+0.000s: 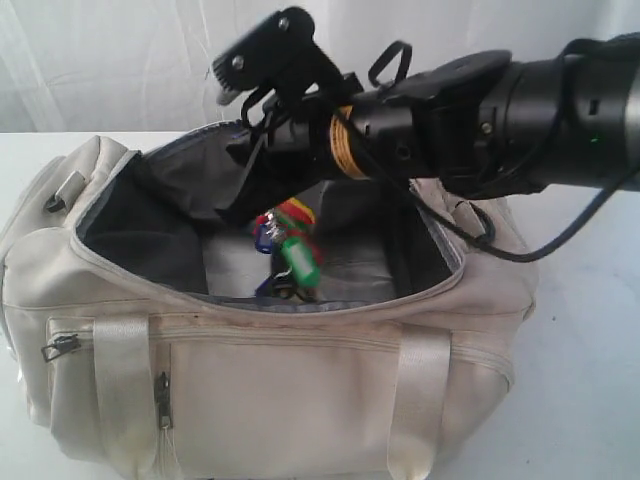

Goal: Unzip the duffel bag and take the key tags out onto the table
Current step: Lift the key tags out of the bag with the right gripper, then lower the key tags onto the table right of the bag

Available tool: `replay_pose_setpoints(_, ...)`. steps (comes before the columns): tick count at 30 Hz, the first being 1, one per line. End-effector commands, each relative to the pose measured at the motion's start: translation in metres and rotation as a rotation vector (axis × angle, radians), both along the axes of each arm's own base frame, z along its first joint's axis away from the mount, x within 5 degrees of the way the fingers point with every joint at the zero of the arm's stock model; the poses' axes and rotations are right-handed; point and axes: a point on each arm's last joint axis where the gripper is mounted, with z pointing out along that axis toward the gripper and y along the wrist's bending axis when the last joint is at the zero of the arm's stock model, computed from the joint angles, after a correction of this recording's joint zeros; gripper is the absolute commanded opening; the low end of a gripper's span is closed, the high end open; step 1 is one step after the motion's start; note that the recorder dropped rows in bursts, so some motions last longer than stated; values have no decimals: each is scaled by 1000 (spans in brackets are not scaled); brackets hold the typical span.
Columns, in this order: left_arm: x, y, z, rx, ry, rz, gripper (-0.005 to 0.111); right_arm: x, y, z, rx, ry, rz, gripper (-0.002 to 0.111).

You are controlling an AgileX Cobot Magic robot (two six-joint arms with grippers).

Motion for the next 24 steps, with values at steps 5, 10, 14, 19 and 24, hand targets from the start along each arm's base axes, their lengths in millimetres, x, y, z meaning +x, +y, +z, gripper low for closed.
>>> replay_pose_setpoints(5,-1,-1,-2,-10,6,-13,0,-15,-47,84,143,-226,-220,0)
replay_pose_setpoints(10,-1,-1,-2,-10,6,-13,0,-30,-85,126,218,-356,-383,0)
replay_pose_setpoints(14,-2,-2,-1,-19,10,-18,0,-39,-120,146,261,-389,-598,0)
replay_pose_setpoints(19,-2,-2,-1,-18,12,-19,0,-45,-154,140,37,-327,-814,0)
replay_pose_setpoints(24,-2,-2,-1,-18,12,-19,0,-46,-164,111,-163,-271,-875,0)
